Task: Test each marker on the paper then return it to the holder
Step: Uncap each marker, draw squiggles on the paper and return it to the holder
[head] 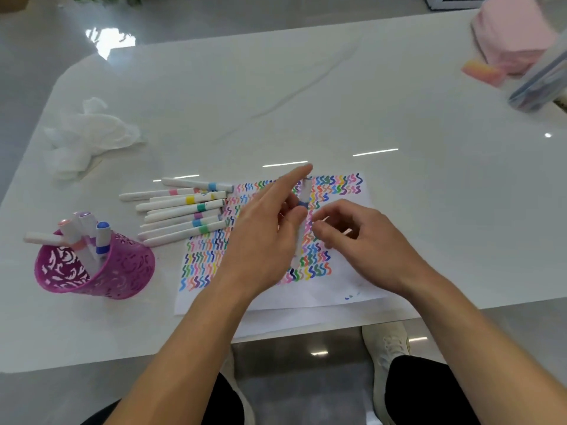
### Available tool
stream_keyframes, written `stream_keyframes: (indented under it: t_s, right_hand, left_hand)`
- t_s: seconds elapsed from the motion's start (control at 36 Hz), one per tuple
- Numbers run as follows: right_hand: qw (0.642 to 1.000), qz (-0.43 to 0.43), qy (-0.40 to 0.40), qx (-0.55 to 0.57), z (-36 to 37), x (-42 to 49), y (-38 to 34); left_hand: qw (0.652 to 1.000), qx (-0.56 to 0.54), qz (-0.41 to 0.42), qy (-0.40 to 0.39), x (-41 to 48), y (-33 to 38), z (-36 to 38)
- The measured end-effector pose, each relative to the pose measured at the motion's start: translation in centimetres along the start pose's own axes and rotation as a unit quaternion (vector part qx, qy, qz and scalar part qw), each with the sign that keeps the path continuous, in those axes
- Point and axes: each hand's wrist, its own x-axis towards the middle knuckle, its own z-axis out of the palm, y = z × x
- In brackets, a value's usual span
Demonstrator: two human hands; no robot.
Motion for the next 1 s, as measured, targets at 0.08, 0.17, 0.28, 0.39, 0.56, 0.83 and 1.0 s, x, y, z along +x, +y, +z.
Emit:
stream_keyframes:
  t_s: [0.08,0.17,0.28,0.39,0.56,0.83,1.0]
  right_hand:
    - [1.000,-0.019,-0.009,0.016,-0.2,-0.3,0.0]
    - [0.999,-0.039,0.005,0.015,-0.5,-0.3,0.1]
    - [0.998,-0.052,0.038,-0.025,-1.1,0.1,0.2]
    - [0.993,-0.047,0.057,-0.095,-2.1,0.4,0.8]
    - [0.978,-0.074,0.065,-0.186,-2.3,0.2,1.2]
    - [0.958,-0.049,0.028,-0.280,-2.7,0.3,1.9]
    - [0.955,-0.044,0.013,-0.295,-2.5,0.5,2.0]
  left_hand:
    - [0.999,-0.050,-0.017,0.002,0.3,0.5,0.7]
    - [0.994,-0.097,-0.051,0.003,0.6,0.8,1.4]
    - [0.990,-0.114,-0.079,0.000,0.9,1.0,1.7]
    - [0.991,-0.096,-0.086,-0.031,1.0,0.8,1.9]
    - [0.996,0.043,-0.032,-0.077,1.1,0.4,2.0]
    - [0.973,0.151,0.052,-0.168,1.6,0.7,2.2]
    - [0.971,0.150,0.055,-0.179,1.5,0.3,2.1]
